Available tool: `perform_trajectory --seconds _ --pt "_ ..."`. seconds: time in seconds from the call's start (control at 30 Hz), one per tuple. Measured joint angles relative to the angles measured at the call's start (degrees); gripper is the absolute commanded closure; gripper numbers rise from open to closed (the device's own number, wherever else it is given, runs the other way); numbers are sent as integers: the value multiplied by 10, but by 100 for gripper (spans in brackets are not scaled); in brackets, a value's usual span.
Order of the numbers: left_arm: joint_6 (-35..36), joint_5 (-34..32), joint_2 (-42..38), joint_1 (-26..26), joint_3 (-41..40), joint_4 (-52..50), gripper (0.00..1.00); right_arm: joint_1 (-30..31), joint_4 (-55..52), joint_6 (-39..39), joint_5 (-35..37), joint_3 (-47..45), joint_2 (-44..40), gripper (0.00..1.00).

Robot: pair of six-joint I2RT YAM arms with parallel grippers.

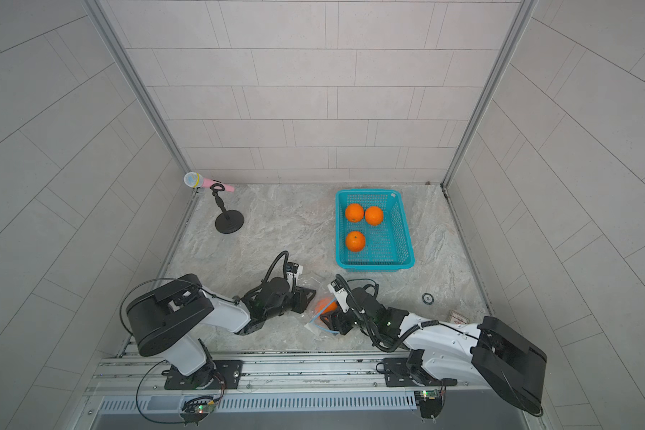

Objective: Open the zip-top bag and take out the orange
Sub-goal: Pick up the orange from the zipper food storage bag.

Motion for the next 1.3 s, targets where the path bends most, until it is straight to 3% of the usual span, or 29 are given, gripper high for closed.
perform_trajectory --seconds 0.23,0.47,0.57,0.8,0.9,1.07,1.23,1.3 --pt "-3 -1 9 -9 -7 22 65 11 7 -2 -8 39 85 8" --pt "-6 -7 21 -12 -11 45 70 16 0 -6 9 83 147 26" --pt "-3 -23 20 -13 -12 40 72 16 -6 2 8 71 114 27" --pt "3 -46 24 -16 -1 27 73 13 -30 48 3 18 -56 28" --pt "4 -49 34 -13 0 42 77 11 -69 70 -6 15 -106 30" --pt "10 -42 26 16 -2 36 73 8 -168 90 11 21 -186 31" --pt "28 -66 -91 27 -5 -92 68 -4 -276 88 35 65 -239 31" --pt "38 -91 -168 27 3 -163 58 -19 -316 80 38 100 -249 31"
